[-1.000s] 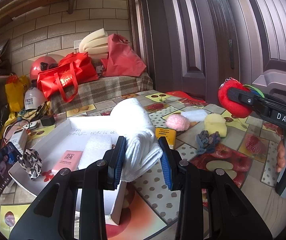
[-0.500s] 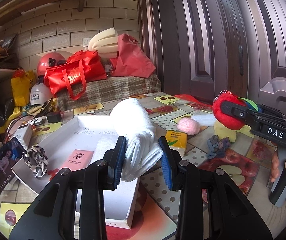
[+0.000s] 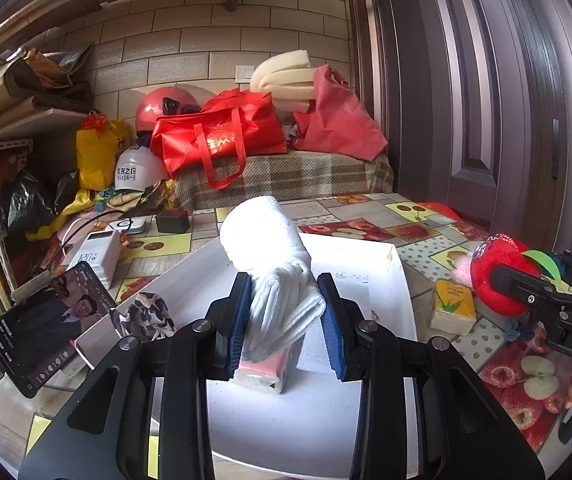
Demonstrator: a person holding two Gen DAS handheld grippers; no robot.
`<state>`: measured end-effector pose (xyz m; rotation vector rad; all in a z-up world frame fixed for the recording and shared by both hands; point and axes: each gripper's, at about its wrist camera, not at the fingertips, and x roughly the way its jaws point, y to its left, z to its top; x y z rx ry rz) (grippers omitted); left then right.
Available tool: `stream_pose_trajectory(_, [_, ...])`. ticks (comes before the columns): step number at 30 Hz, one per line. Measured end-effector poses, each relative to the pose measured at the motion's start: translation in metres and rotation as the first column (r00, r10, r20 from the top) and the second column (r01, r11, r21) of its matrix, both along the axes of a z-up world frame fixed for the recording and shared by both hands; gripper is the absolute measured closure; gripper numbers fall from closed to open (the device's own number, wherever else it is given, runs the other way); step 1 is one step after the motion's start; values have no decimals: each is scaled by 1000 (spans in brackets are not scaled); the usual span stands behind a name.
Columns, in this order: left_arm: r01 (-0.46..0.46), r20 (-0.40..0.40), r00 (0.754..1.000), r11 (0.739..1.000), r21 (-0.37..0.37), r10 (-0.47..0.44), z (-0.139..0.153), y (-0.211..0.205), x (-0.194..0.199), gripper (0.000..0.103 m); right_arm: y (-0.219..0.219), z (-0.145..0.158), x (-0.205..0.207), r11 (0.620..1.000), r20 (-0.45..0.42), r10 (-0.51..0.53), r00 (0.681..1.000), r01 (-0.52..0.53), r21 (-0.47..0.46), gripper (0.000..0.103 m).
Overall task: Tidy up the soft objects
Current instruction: 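Carry the glove over the white box with left while right lifts the red apple plush, then open the left gripper to drop the glove in the box while right drops the apple plush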
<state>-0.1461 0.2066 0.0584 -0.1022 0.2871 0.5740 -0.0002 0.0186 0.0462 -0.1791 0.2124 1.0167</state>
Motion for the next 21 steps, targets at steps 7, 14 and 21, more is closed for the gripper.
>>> stream_pose_trajectory(7, [-4,-53,999,998,62,7,-2,5,17,70,37,1,-12,999,26,50,998,-49,-5,45])
stream_pose_trajectory(14, [-39,-40,998,999,11,40,-4,32,19,70,68,1,-12,998,22,67,997,-67,-17,45])
stream_pose_trajectory(21, [-37,-53,998,999,1,37,-4,39,24,70,96,1,10,999,4,18,1000,-18,-36,44])
